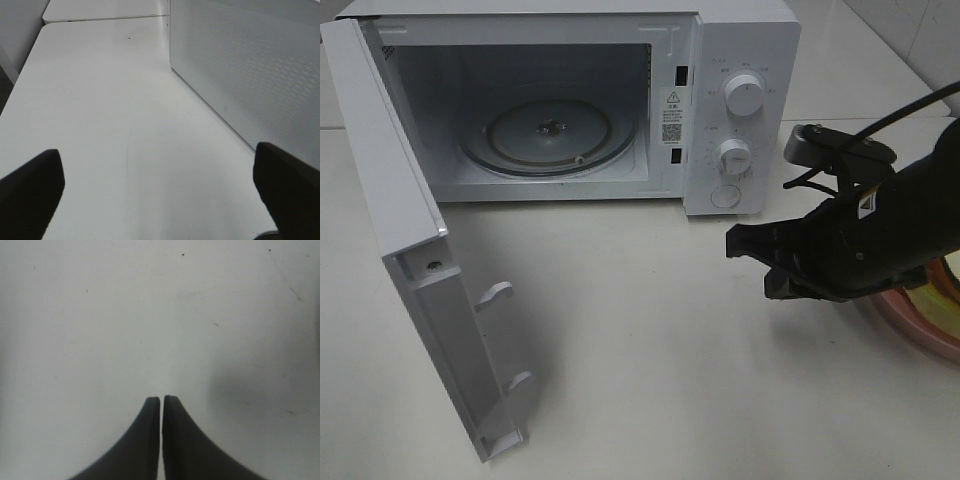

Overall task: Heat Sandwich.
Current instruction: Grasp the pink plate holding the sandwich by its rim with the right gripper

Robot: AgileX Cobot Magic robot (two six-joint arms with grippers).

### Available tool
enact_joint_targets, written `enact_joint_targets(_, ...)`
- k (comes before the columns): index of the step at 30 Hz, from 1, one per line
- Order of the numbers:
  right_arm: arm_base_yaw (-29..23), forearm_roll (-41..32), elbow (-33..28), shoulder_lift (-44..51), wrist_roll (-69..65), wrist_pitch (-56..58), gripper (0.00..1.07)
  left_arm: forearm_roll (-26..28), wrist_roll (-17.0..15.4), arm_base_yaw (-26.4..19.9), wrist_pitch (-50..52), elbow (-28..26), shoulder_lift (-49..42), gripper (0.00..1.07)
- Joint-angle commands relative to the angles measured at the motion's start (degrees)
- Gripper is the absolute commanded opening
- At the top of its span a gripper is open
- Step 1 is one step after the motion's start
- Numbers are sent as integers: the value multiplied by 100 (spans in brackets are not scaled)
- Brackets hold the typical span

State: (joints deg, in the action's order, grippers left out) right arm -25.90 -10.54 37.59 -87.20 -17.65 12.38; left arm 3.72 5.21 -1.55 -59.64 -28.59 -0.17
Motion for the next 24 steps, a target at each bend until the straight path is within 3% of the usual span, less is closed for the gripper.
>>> enact_joint_targets(1,-17,424,223,120,945,796,6,-6,-17,23,23,23,-155,97)
enact_joint_targets(11,0,688,854,126,1719,2555,10,-6,-17,23,23,23,-155,97)
enact_joint_targets(16,212,1180,1346,126,1868,3226,21,-6,-17,23,23,23,-155,97)
enact_joint_targets(19,418,1266,1484,126,1868,3289,37,-6,-17,23,23,23,-155,97)
enact_joint_targets(20,527,1352,1541,126,1874,3323,55,-6,-17,23,23,23,-155,97)
enact_joint_targets(21,527,1352,1541,126,1874,3323,55,-6,-17,23,23,23,-155,97)
enact_joint_targets(23,596,1478,1558,126,1914,3329,75,-6,-17,23,23,23,-155,97)
enact_joint_targets(24,682,1530,1581,120,2005,3346,92,-6,-17,23,23,23,-155,97)
